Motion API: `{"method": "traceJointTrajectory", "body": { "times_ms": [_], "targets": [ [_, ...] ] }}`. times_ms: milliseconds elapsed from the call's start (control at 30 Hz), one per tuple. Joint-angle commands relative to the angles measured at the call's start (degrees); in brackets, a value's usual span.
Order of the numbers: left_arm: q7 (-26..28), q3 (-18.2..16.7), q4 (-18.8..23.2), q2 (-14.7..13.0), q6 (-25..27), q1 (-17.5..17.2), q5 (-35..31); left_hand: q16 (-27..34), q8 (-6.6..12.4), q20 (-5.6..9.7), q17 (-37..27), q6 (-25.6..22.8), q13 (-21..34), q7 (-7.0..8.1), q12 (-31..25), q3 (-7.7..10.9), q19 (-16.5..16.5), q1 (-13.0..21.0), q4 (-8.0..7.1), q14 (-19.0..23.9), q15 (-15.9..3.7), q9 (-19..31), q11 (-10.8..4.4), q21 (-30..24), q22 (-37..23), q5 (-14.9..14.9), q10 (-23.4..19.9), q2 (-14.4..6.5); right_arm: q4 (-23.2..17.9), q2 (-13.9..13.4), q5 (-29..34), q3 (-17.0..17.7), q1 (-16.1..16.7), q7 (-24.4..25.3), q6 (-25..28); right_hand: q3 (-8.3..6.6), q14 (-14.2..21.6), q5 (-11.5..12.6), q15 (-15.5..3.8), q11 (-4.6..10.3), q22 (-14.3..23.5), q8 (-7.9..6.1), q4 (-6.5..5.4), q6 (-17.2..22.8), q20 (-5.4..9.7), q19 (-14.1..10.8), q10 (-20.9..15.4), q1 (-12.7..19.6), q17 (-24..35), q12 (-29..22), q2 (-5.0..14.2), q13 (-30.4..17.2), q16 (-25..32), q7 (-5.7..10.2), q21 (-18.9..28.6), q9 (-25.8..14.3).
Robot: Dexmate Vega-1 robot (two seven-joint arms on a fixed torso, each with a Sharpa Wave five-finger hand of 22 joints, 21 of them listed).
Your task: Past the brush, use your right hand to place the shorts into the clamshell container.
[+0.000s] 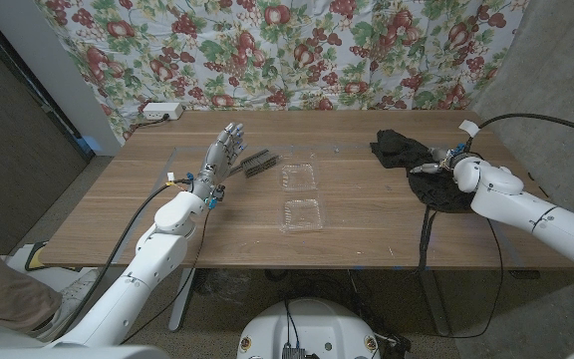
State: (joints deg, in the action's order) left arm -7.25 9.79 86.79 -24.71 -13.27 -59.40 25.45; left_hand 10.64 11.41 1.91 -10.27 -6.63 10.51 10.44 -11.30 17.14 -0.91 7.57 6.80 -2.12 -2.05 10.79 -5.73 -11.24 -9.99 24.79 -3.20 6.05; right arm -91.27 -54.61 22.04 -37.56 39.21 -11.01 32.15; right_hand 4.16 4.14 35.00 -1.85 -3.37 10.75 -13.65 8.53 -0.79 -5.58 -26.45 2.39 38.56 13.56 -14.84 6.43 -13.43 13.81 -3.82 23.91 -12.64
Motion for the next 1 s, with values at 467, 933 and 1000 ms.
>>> {"method": "traceJointTrajectory", "body": {
  "times_ms": [467, 933, 1000],
  "targets": [
    [0.28, -0.19, -0.12, 0.21, -0.62, -0.83, 0.28, 0.16, -0.02, 1.63, -0.11, -0.05, 0.32, 0.18, -0.33, -0.09, -0.37, 0.20, 0.35, -0.51, -3.19, 0.12, -0.22, 0.06, -0.16, 0.15, 0.03, -0.26, 1.52, 1.57, -0.90, -0.64, -0.53, 1.36, -0.35, -3.88, 8.31, 1.11, -3.28, -0.51, 7.15, -1.42, 1.63, 2.97, 15.67, -17.10, -2.05, 12.94, 4.60, -1.00, 0.61, -2.79, 5.67, -0.50, 10.00, -1.19],
    [0.16, -0.30, -0.52, 0.27, -0.99, -0.87, 0.42, 0.16, -0.02, 1.64, -0.11, -0.07, 0.32, 0.26, -0.33, -0.17, -0.41, 0.12, 0.33, -0.53, -3.20, 0.12, -0.18, 0.04, -0.16, 0.13, 0.01, -0.30, 1.71, 2.18, -0.09, -1.13, -0.69, 2.75, -0.07, -4.29, 11.84, 0.71, -4.77, 1.04, 8.03, -1.10, 0.19, 3.84, 16.17, -15.38, -13.27, 16.96, 8.04, -7.06, 0.42, -5.66, 8.60, -0.21, 12.62, -1.69],
    [0.06, -0.28, -0.67, 0.34, -1.08, -0.78, 0.47, 0.16, -0.03, 1.61, -0.11, -0.06, 0.32, 0.28, -0.33, -0.18, -0.38, 0.11, 0.32, -0.53, -3.21, 0.12, -0.19, 0.05, -0.16, 0.13, 0.02, -0.30, 1.68, 2.17, -0.02, -1.09, -0.64, 3.04, -0.11, -4.35, 12.74, 0.68, -5.25, 1.39, 8.06, -1.28, 0.16, 4.61, 16.15, -15.23, -14.21, 17.36, 8.37, -7.99, 0.48, -6.15, 8.85, -0.09, 12.92, -1.74]
  ]
}}
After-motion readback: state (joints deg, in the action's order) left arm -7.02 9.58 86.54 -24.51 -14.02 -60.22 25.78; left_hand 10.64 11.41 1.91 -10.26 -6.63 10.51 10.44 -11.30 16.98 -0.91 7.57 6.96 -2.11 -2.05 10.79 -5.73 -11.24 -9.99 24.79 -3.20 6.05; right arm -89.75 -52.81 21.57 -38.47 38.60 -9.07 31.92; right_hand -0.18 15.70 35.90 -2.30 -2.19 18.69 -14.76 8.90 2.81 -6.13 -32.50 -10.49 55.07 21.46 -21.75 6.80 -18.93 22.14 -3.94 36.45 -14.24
